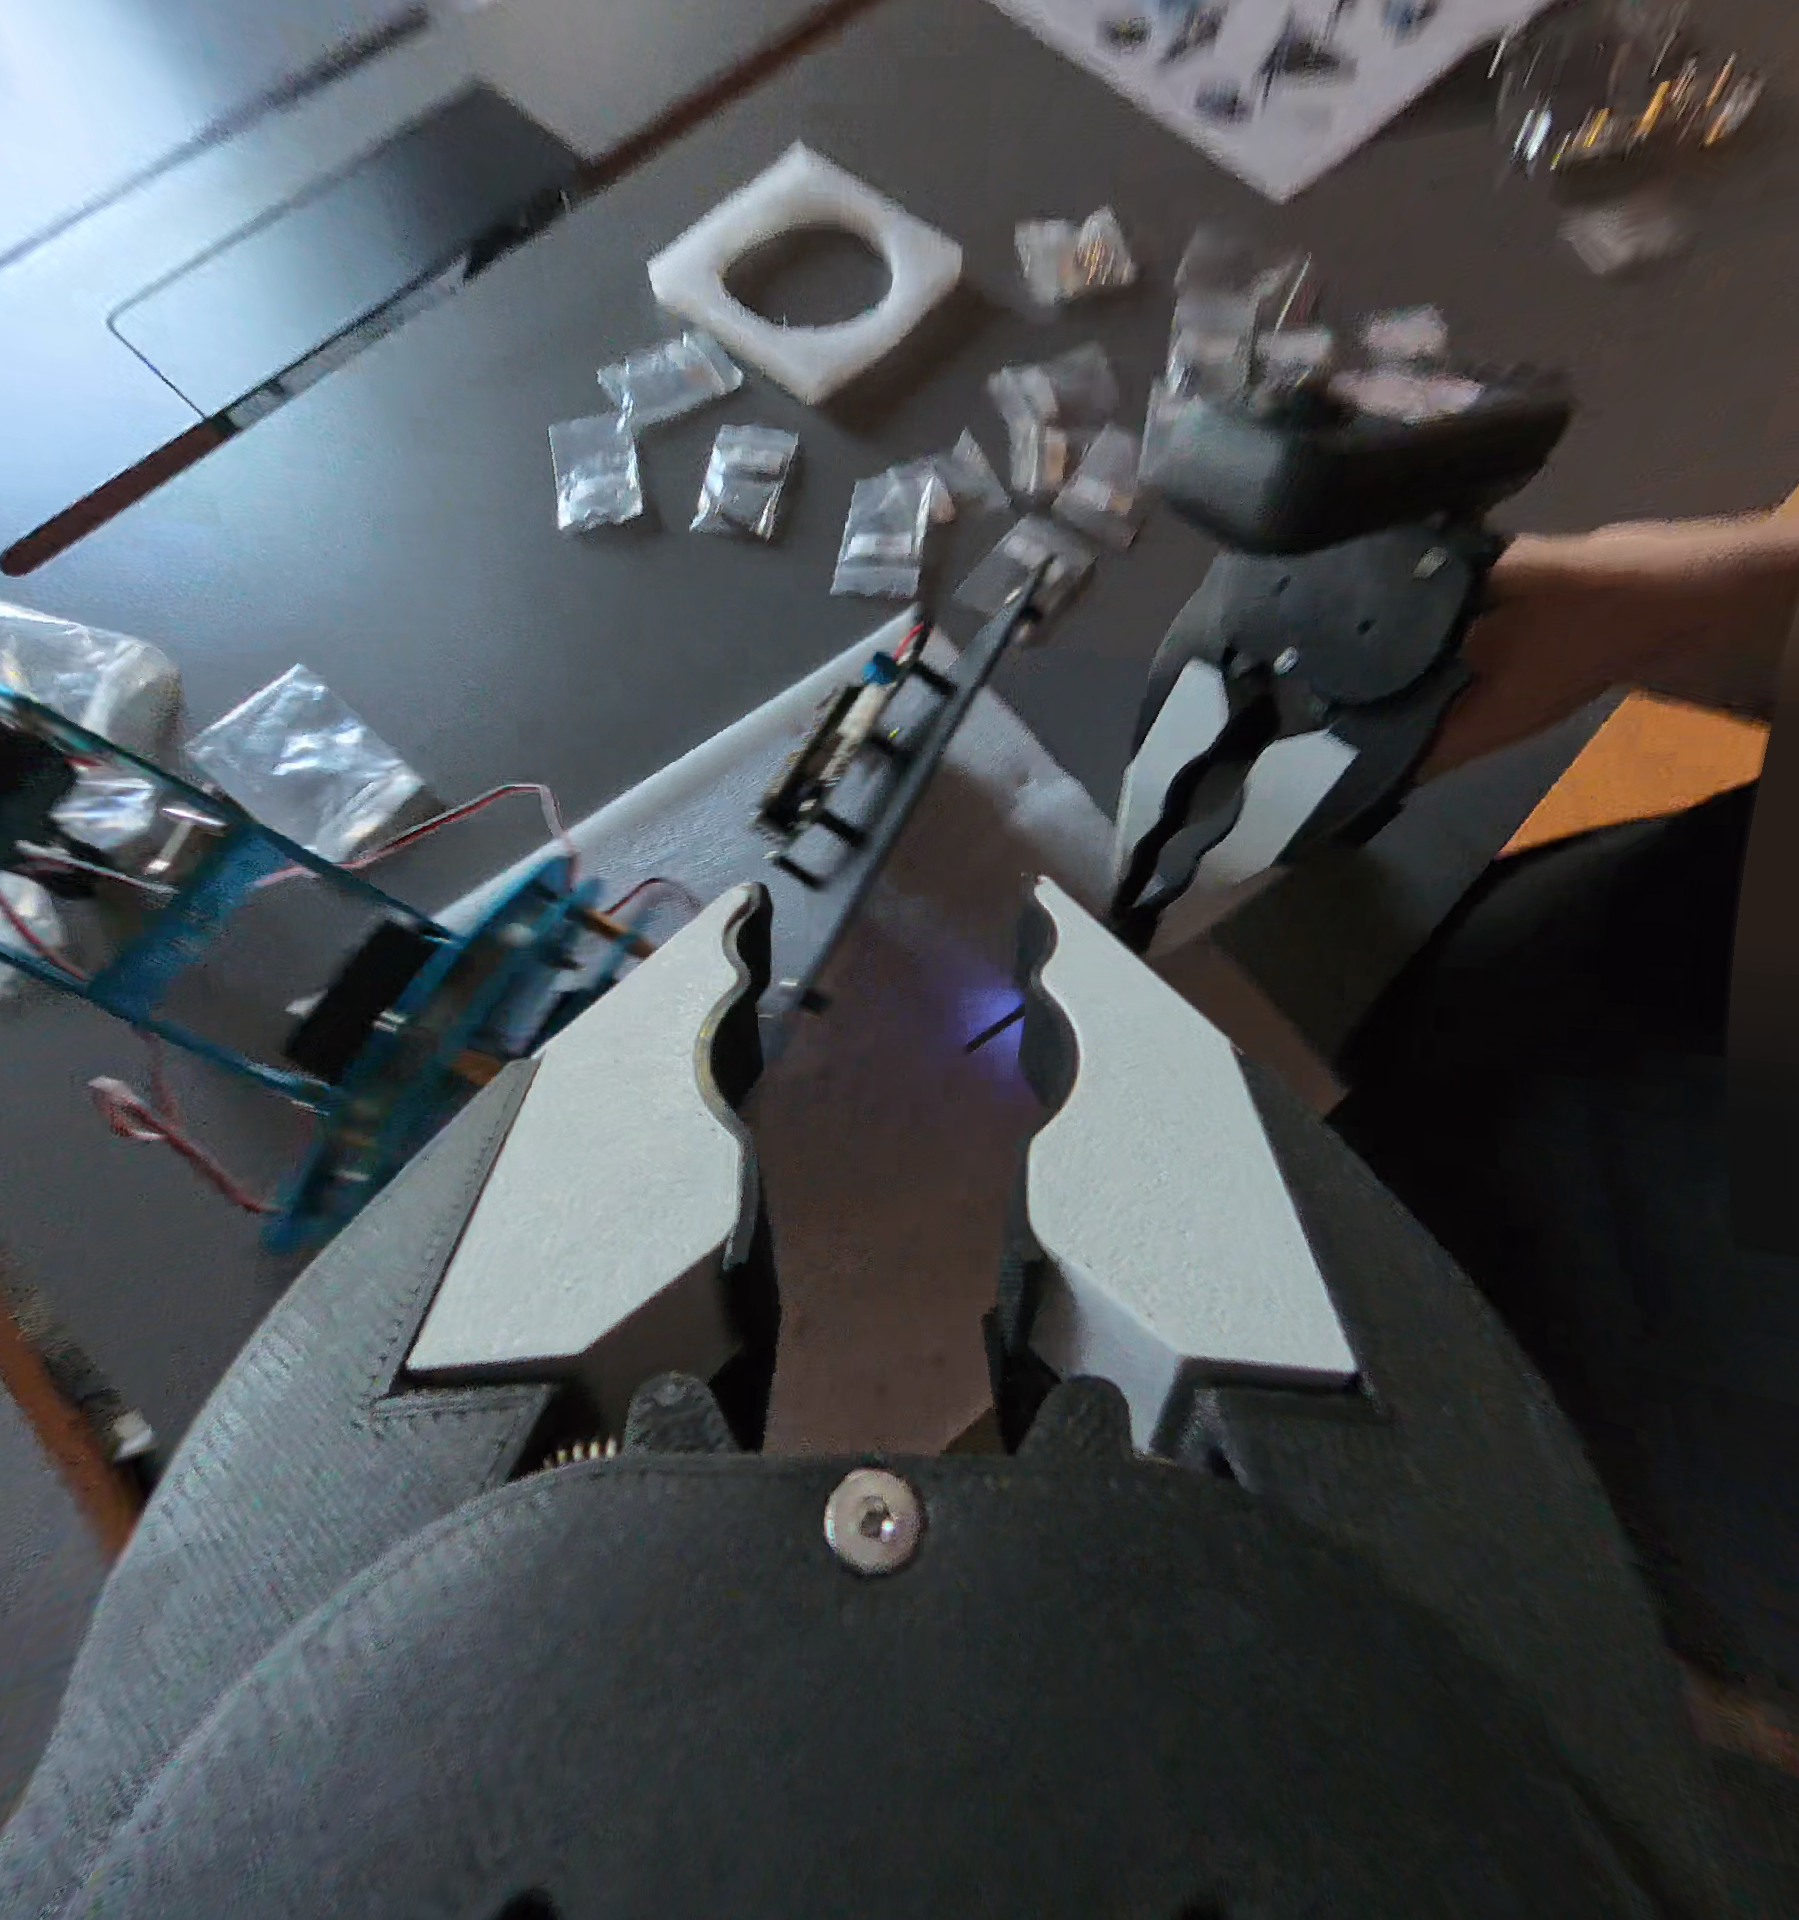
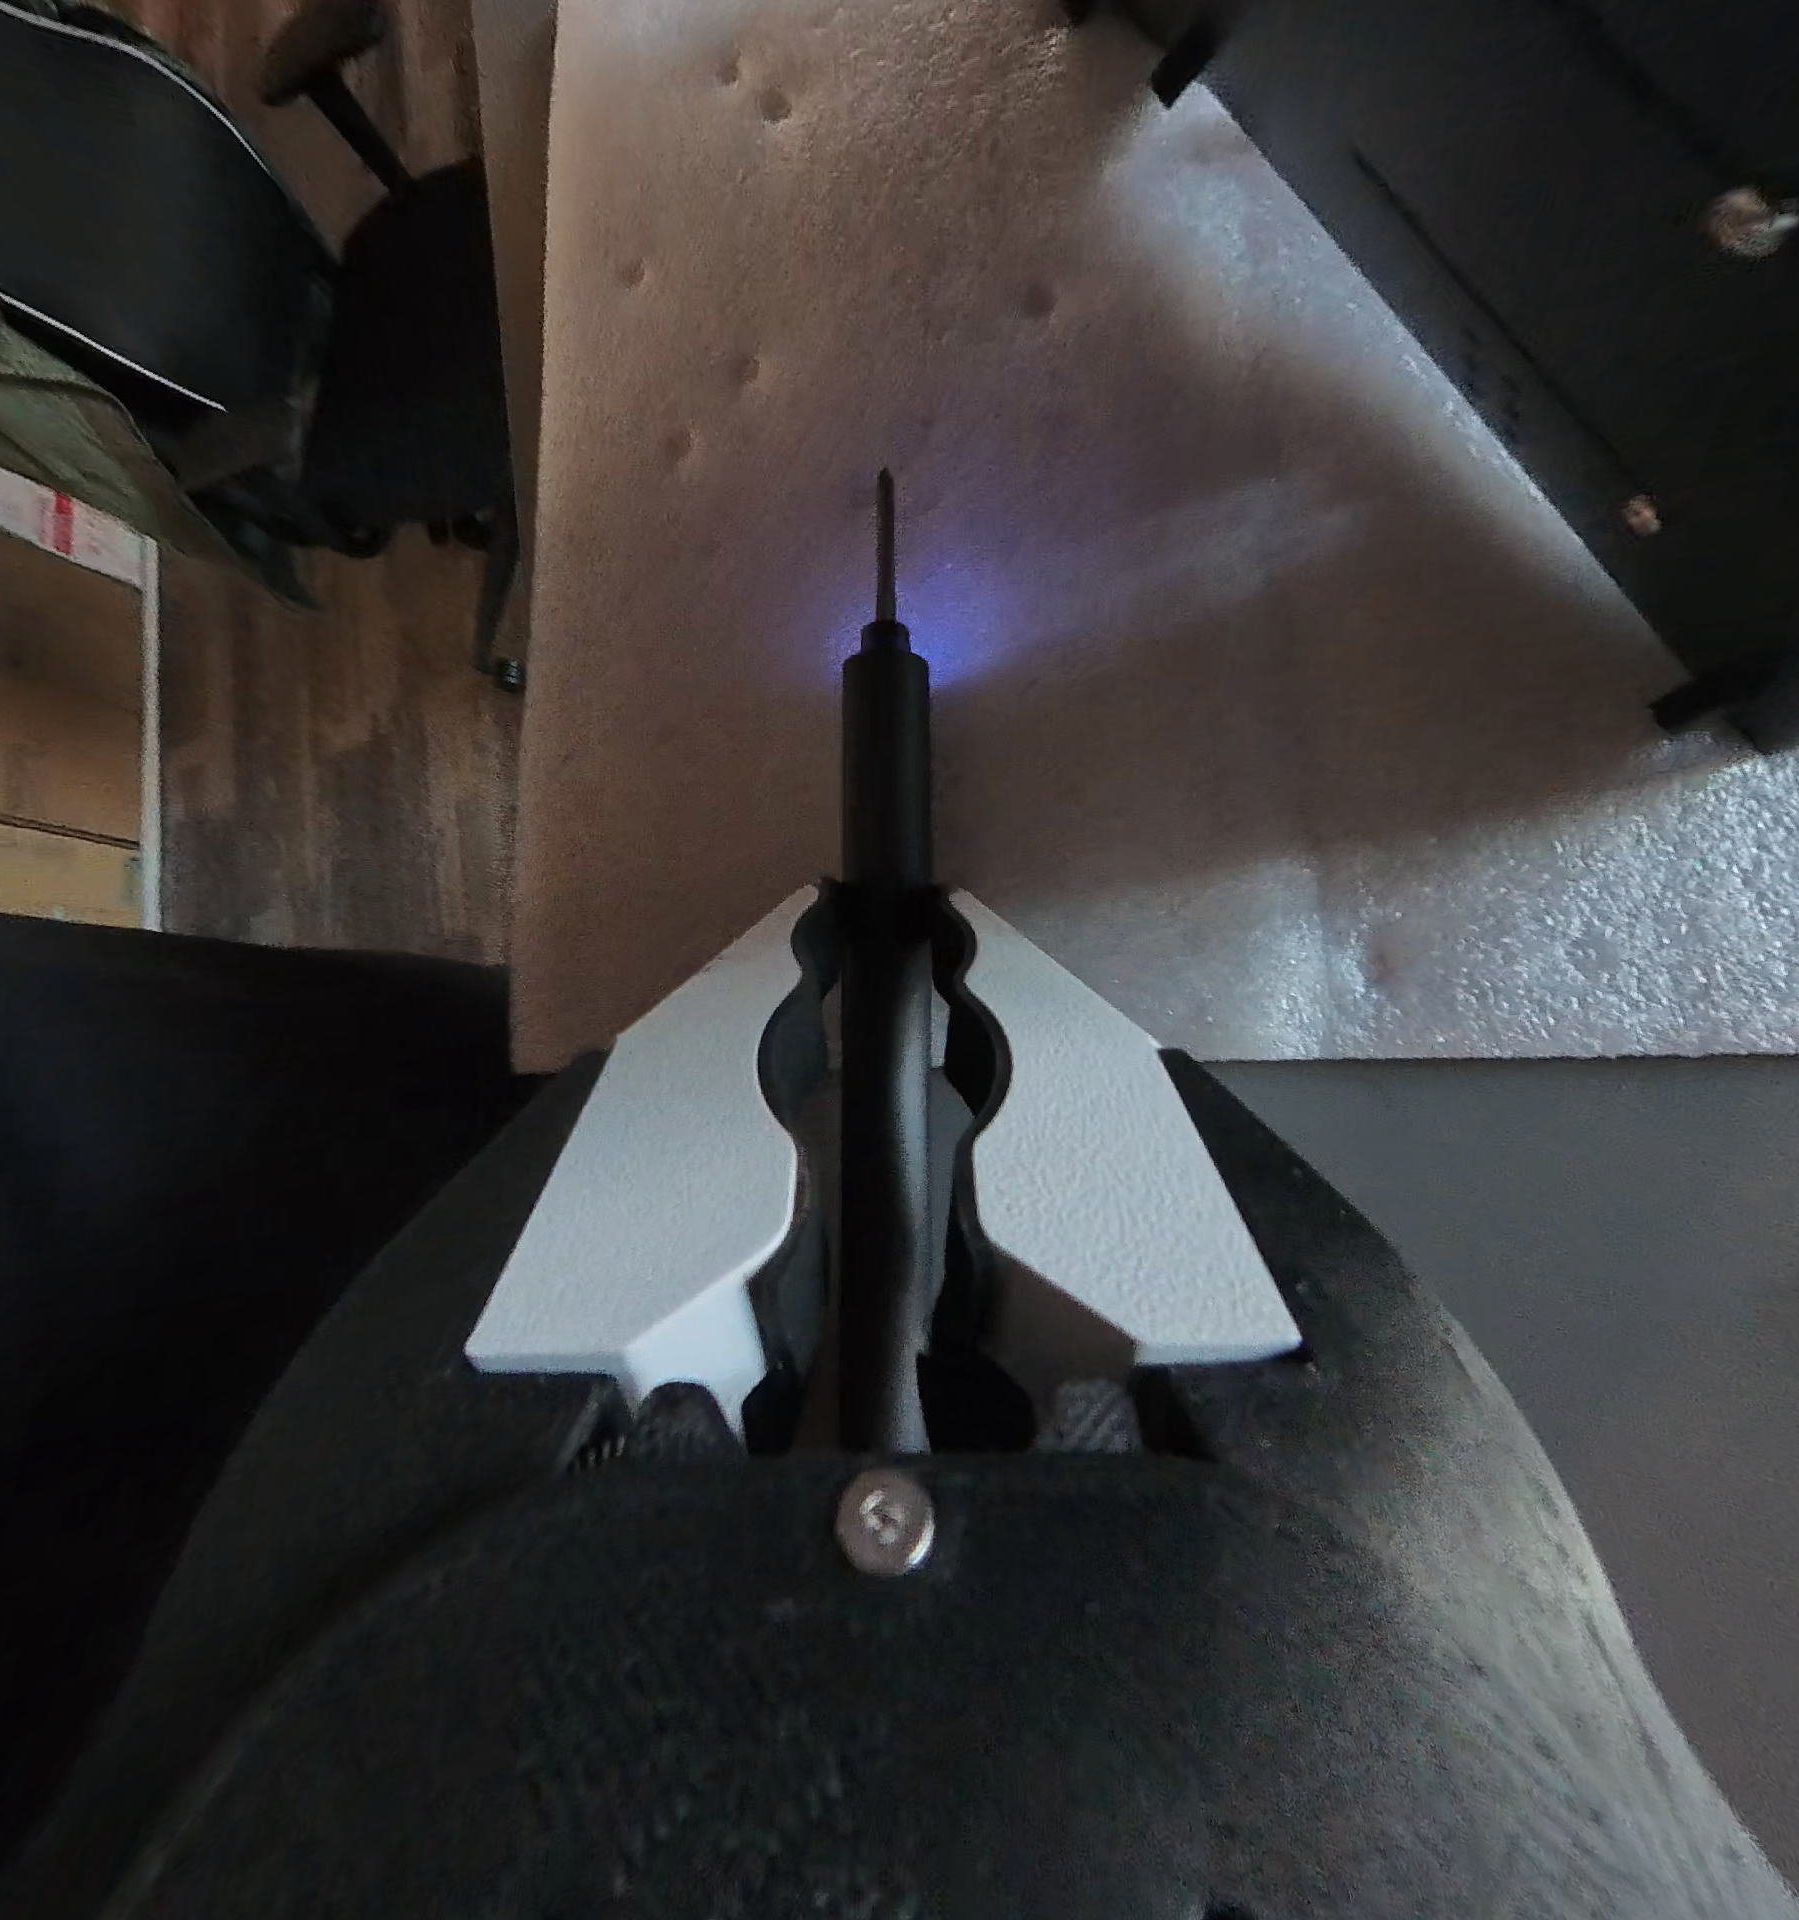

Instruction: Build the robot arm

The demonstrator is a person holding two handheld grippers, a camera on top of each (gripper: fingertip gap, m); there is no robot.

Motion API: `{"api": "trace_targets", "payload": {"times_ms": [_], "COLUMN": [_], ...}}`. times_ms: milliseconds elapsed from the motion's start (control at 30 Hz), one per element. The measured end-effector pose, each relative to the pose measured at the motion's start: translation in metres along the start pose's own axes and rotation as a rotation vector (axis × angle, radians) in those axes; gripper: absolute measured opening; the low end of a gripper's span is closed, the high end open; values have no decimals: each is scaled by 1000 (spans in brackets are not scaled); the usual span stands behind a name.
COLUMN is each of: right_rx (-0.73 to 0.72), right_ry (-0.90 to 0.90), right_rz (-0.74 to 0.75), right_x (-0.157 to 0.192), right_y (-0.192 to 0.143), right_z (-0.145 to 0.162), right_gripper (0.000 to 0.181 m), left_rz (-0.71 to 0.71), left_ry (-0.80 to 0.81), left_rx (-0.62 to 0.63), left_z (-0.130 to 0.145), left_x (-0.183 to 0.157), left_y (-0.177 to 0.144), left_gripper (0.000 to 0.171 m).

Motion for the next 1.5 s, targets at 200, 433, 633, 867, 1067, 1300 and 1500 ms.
{"api": "trace_targets", "payload": {"times_ms": [200,433,633,867,1067,1300,1500], "right_rx": [-88,-422,-527,-309,-149,38,274], "right_ry": [-83,-212,-468,-212,-687,-1163,-1345], "right_rz": [-14,-137,52,-194,-242,-397,-501], "right_x": [5,13,-58,-64,-59,-34,-26], "right_y": [1,-85,-146,-109,-88,-75,-34], "right_z": [-3,-43,-96,-111,-108,-141,-151], "right_gripper": [19,23,12,1,17,19,15], "left_rz": [-147,-141,-103,-35,122,127,7], "left_ry": [-105,-48,-65,-81,-52,-230,-310], "left_rx": [-197,-172,-138,-4,132,34,10], "left_z": [46,76,54,16,-1,15,50], "left_x": [-37,-55,-34,0,18,13,0], "left_y": [18,42,19,3,16,2,-20], "left_gripper": [34,29,23,0,0,0,0]}}
Point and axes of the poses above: each gripper's, where its closed fingertips meet, y out along the fingers, z out of its underside, x = y × z across the jaws, the point moved 1 cm from there along -y, back along the fingers, and after that the axes turned 3 degrees about -x, right-handed, at the moved point
